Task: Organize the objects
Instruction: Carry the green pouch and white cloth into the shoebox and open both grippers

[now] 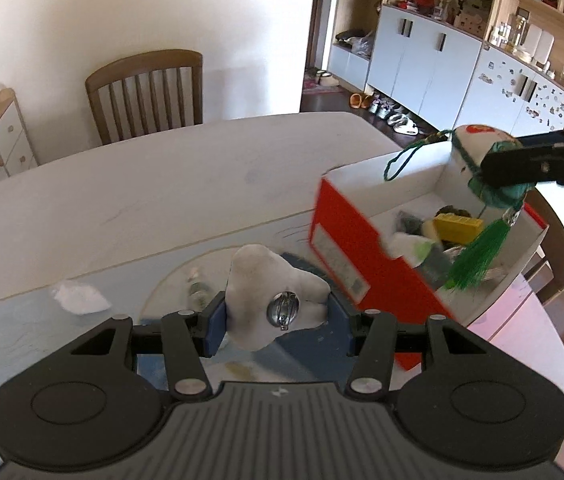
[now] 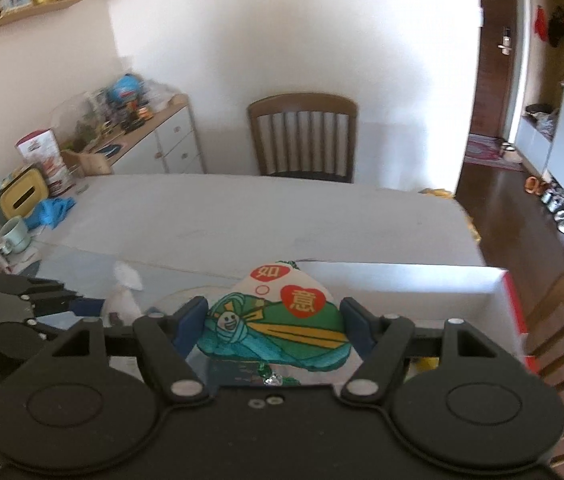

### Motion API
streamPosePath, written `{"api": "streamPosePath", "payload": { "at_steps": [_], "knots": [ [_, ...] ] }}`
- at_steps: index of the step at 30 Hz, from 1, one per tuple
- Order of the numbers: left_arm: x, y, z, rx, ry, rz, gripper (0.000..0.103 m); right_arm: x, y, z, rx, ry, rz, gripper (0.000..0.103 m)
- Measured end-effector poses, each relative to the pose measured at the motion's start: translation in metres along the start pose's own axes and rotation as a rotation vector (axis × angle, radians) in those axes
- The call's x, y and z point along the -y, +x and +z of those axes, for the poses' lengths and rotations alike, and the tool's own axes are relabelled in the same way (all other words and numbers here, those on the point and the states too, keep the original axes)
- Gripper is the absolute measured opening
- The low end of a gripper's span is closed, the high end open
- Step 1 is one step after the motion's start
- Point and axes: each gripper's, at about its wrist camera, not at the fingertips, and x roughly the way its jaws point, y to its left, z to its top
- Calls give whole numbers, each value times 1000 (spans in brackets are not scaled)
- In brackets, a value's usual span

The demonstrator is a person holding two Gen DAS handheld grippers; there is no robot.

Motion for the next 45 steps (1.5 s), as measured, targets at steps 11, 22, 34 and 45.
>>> {"api": "streamPosePath", "payload": {
  "at_steps": [11, 22, 34, 45],
  "knots": [
    [82, 26, 40, 18, 89, -16, 52, 83, -7, -11, 16, 25, -64, 71],
    [130, 86, 76, -25, 129, -12, 52, 122, 14, -38, -28, -11, -87, 71],
    [148, 148, 87, -90, 138, 37, 52, 119, 46, -59, -98, -69, -53, 71],
    [167, 186, 84, -171, 180, 81, 52, 109, 66, -85, -140, -145, -37, 71]
  ]
}}
